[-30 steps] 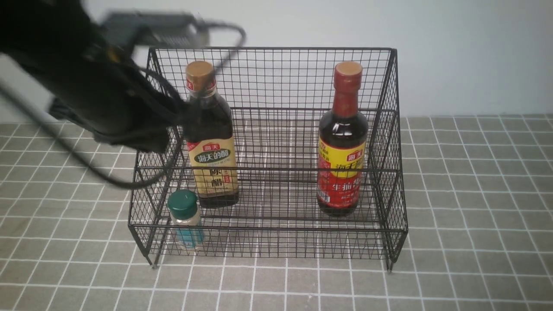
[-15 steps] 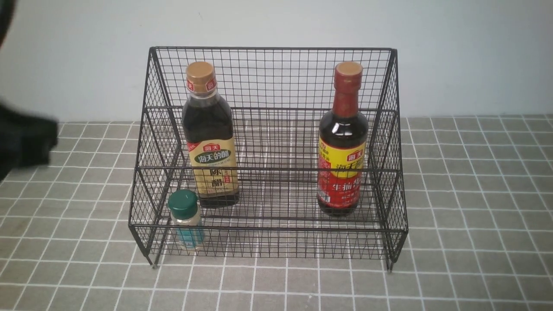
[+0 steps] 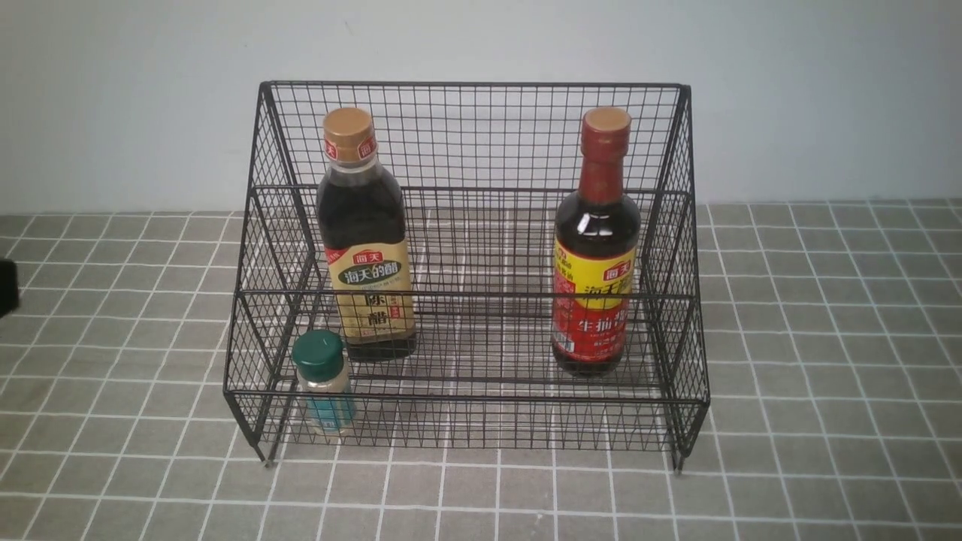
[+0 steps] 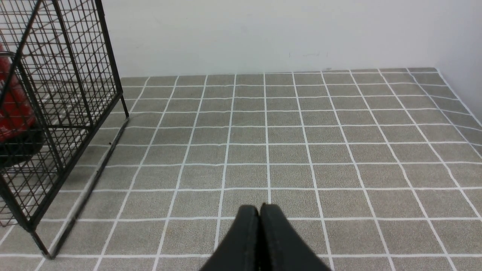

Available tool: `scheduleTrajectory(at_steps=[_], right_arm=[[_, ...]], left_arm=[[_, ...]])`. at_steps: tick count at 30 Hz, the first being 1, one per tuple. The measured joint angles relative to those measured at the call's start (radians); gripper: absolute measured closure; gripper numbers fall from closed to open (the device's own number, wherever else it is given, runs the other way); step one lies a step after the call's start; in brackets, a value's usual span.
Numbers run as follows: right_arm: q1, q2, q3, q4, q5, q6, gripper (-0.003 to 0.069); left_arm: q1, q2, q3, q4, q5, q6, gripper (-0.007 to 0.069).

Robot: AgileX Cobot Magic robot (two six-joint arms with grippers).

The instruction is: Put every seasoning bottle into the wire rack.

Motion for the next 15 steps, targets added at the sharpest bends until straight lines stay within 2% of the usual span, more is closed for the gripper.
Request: scheduleTrajectory(at_steps=[7, 13, 15], right_arm=[[0.000, 0.000, 0.000, 0.000, 0.000, 0.000, 0.0672], [0.000, 0.000, 0.000, 0.000, 0.000, 0.000, 0.0672], [0.000, 0.000, 0.000, 0.000, 0.000, 0.000, 0.0672]], left_arm=[[0.019, -0.113, 0.112, -0.001, -0.149, 0.153, 0.0631], [0.160, -0.308, 0.422, -0.026, -0.326, 0.202, 0.0631], [0.243, -0.397, 0.608, -0.038, -0.405, 0.204, 0.0631]])
